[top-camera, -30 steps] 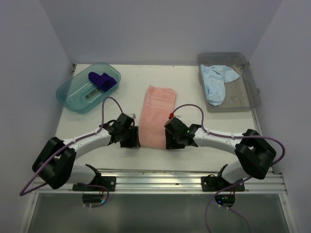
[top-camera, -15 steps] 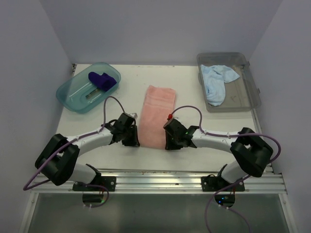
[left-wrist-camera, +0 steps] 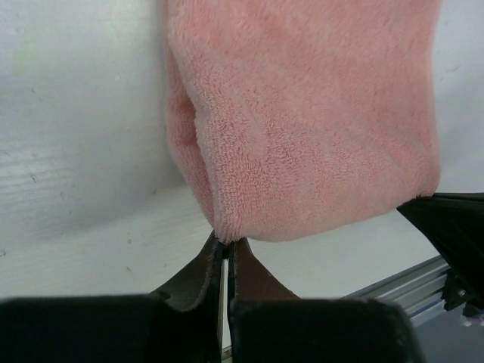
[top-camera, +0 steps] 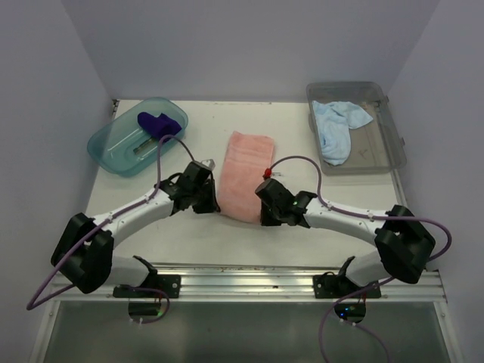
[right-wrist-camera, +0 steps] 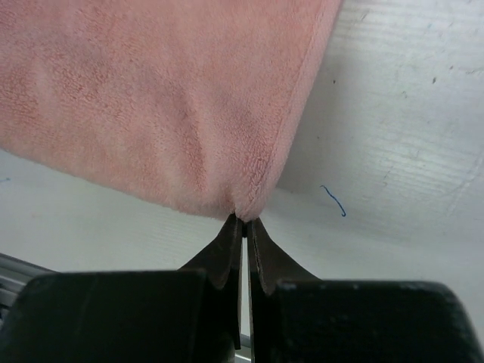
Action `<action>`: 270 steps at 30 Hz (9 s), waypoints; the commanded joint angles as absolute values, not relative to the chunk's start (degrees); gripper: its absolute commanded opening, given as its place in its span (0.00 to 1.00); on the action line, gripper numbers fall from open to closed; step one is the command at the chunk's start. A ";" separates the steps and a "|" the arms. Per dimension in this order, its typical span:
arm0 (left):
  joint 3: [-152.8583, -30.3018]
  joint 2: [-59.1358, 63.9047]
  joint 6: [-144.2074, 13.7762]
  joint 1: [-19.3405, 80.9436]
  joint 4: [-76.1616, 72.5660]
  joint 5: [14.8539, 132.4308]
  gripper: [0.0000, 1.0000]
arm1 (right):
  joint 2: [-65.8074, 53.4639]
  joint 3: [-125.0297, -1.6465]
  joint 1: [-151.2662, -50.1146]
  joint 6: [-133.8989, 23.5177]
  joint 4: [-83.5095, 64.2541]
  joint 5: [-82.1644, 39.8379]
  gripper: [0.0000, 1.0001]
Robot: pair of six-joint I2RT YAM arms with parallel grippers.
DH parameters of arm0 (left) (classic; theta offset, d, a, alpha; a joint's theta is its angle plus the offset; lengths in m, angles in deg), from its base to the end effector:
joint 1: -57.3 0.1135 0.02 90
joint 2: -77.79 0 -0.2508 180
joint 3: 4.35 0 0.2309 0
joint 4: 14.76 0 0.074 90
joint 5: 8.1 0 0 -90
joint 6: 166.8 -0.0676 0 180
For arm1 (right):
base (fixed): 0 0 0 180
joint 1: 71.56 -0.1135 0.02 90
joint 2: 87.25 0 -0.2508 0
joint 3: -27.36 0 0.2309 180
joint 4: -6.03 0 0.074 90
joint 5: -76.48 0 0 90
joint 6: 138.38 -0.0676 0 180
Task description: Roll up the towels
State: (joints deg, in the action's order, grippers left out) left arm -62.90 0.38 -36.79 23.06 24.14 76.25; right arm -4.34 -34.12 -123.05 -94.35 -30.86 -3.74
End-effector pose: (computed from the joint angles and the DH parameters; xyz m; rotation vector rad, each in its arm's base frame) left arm 0.2105 -0.1513 0.1641 -0.0972 2.6915 -0.5757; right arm 0.1820 0.2103 0.1584 -0.0627 2.6220 0.4112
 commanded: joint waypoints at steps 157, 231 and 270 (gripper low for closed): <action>-75.13 -8.70 -46.74 33.31 29.83 65.47 0.48 | 12.69 -45.02 -144.26 -63.40 -24.77 12.77 0.05; -54.30 -0.78 -17.73 36.38 16.92 59.14 0.00 | 17.07 -51.87 -142.75 -56.72 -20.20 8.19 0.49; -63.88 4.05 -20.46 28.92 15.96 59.40 0.31 | 13.82 -33.68 -112.26 -91.35 10.65 -65.81 0.00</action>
